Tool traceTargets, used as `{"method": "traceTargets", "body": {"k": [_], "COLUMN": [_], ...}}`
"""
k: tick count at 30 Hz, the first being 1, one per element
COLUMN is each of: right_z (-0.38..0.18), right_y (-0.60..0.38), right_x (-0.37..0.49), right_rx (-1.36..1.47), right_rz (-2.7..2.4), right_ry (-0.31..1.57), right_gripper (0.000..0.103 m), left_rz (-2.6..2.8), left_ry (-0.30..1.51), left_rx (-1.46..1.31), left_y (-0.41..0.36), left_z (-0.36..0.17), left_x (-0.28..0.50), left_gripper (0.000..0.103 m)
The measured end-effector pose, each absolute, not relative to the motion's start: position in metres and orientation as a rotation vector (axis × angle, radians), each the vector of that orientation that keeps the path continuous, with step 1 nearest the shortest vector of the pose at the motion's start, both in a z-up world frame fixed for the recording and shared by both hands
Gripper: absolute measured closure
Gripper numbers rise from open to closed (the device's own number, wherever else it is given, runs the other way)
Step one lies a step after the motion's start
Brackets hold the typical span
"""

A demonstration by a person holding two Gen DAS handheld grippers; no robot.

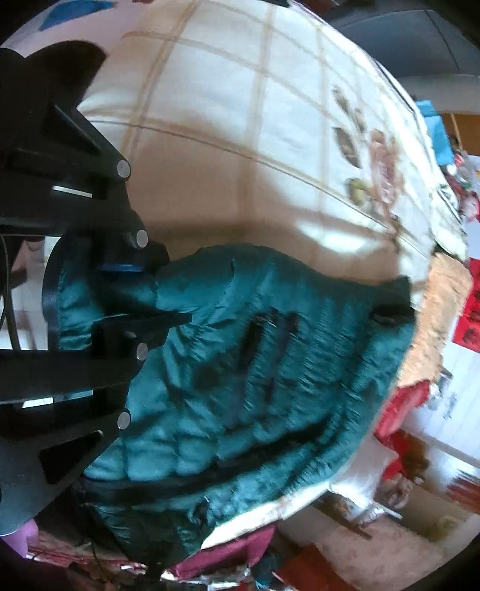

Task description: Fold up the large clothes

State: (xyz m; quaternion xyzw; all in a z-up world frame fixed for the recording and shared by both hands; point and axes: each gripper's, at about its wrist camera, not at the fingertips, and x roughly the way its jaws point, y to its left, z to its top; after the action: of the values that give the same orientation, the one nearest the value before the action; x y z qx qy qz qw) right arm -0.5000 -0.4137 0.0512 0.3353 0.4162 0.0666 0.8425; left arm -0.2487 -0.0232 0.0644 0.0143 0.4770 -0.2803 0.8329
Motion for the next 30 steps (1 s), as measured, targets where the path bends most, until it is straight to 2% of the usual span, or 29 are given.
{"method": "traceTargets", "body": {"k": [5, 18, 30], "right_z": [0.087, 0.125, 0.138], "right_y": [-0.429, -0.488, -0.557], "right_x": [-0.49, -0.447, -0.341], "right_rx": [0.691, 0.71, 0.704], "right_rz": [0.147, 0.059, -0.07], "right_ry": [0.763, 0.592, 0.596], "right_gripper": [0.084, 0.085, 0.085], "left_rz": [-0.609, -0.585, -0.492], "left_ry": [0.901, 0.756, 0.736], "left_rx": [0.012, -0.082, -0.08], "left_y": [-0.027, -0.061, -0.144], "left_z": [0.099, 0.16, 0.173], "left_x": [-0.242, -0.184, -0.08], "left_gripper": [0.088, 0.088, 0.088]}}
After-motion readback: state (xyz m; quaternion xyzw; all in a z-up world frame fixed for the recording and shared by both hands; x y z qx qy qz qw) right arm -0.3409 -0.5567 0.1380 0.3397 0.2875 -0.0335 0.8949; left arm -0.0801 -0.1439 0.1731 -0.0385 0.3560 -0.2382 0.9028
